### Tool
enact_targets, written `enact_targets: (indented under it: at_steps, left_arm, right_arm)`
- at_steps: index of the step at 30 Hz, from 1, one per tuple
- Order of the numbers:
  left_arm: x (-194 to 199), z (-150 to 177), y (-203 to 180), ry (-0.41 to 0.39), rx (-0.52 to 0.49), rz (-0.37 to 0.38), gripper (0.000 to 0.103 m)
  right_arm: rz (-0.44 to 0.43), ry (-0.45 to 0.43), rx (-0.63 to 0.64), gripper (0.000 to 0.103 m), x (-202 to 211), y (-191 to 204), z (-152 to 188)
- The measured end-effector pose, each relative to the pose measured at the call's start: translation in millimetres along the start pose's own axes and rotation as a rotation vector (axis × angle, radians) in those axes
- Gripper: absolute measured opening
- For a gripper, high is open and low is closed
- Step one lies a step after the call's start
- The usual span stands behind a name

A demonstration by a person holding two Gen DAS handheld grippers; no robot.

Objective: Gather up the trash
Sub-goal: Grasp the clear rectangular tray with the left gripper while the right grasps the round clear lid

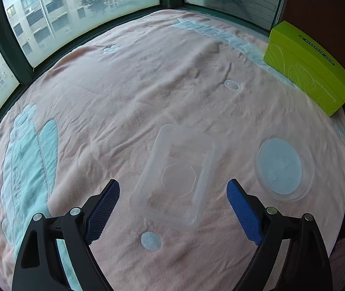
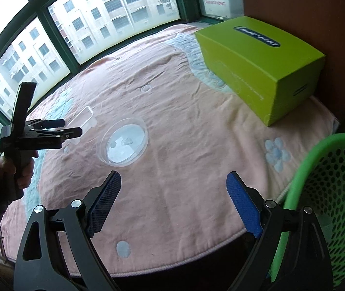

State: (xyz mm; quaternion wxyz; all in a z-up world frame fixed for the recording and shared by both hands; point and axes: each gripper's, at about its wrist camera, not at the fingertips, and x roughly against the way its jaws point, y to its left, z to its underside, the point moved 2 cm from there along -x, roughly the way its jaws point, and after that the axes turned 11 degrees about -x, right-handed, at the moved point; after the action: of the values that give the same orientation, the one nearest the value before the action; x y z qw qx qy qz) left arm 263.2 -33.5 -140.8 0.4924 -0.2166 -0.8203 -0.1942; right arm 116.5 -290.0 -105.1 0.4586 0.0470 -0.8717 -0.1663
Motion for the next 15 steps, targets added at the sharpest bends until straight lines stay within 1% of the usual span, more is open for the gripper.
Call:
enact_targets:
  at_steps: [1,3,9,10,15]
  left_arm:
    - [-2,0,0,0.001,-0.003,0.005,0.087]
    - [-5,0,-1,0.004,-0.006,0.019,0.083]
    - [-12,0,-1,0.009,-0.015,0.024,0.069]
    - [-13,0,-1,0.012,-0.016,0.025,0.066]
    - [-14,2,1,0.003,-0.008,0.021,0.063]
  right_arm:
    - [-0.002,0.003,0.005,0.088,-2,2,0]
    - [-0.008,0.01,0.014,0.088,-6,5,0]
    - [-0.019,0.022,0.048,0.088,-18,18,-2]
    - [-0.019,0.022,0.058,0.088,-20,21,-3]
    - [-0.023,0.029,0.089,0.088,-28,31,-4]
